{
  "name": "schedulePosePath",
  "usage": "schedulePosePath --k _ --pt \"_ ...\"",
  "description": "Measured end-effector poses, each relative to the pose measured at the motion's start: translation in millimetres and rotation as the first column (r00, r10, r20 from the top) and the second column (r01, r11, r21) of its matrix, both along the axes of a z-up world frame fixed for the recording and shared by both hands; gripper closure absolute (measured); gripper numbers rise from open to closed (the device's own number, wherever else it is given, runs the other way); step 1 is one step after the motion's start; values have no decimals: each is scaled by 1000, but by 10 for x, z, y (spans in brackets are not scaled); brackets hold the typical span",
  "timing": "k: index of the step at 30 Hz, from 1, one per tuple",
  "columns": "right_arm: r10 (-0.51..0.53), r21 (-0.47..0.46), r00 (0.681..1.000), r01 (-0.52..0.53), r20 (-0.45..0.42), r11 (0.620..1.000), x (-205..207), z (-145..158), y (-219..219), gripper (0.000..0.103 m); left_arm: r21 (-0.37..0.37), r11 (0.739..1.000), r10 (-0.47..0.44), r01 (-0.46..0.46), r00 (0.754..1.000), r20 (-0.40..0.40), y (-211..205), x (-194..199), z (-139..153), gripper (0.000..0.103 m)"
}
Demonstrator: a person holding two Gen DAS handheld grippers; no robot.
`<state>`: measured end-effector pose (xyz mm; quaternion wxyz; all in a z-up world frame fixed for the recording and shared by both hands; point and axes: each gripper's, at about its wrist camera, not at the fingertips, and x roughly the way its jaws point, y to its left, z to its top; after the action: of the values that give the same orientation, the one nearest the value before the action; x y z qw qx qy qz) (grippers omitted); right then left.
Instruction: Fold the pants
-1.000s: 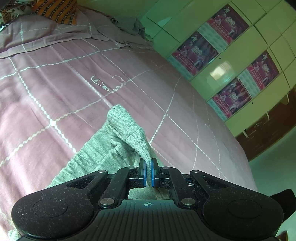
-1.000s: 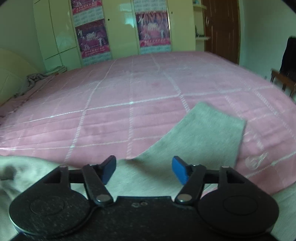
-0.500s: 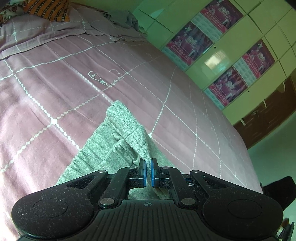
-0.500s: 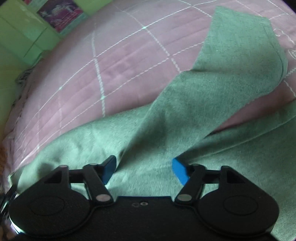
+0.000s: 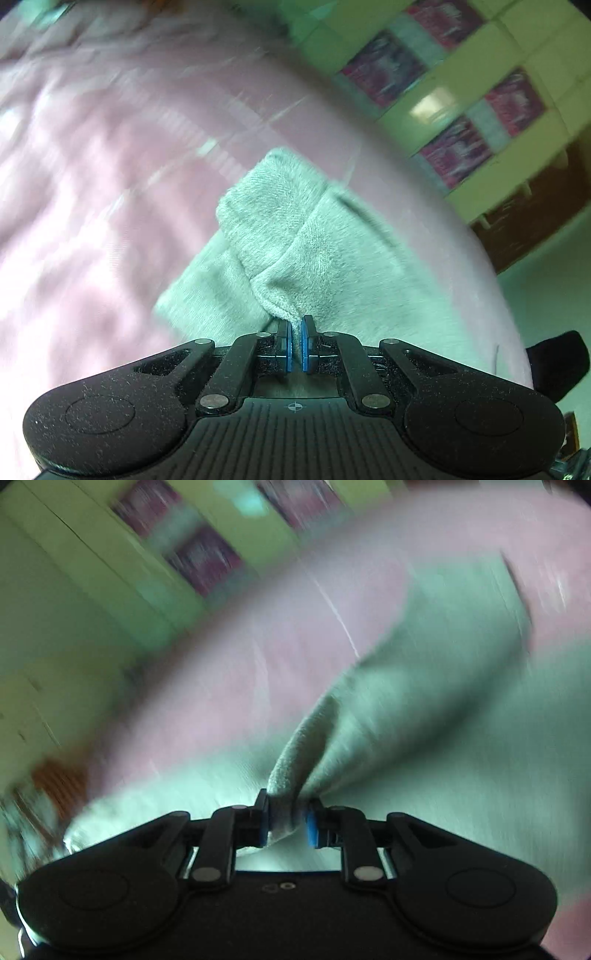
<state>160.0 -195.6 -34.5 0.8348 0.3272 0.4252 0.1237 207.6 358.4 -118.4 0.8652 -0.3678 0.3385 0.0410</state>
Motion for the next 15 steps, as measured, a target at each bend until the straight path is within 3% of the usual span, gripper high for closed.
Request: schedulePosePath --k 1,3,5,7,8,10,15 --pt "-7 15 998 8 -67 1000 -18 -183 -3 84 -38 999 24 -23 1000 16 25 -66 -33 98" --pt "-53 94 997 58 -60 994 -90 -296 -81 78 -72 996 54 -52 998 27 51 -113 -13 98" --pt "-72 98 996 78 -58 992 -103 -251 -102 70 -45 997 64 -63 998 25 39 -86 63 95" --pt "-93 37 995 95 -34 995 -137 -154 -110 43 -9 996 85 -85 996 25 34 -59 159 81" --pt "-111 11 994 111 -22 994 -137 -107 -125 36 -15 995 96 -95 995 35 48 -66 191 74" --pt "-123 9 992 123 -20 992 -126 -68 -165 36 0 992 125 -125 990 61 74 -100 243 41" --pt "-88 -5 995 88 -43 996 54 -169 -128 39 -20 988 157 -156 986 56 200 -3 231 37"
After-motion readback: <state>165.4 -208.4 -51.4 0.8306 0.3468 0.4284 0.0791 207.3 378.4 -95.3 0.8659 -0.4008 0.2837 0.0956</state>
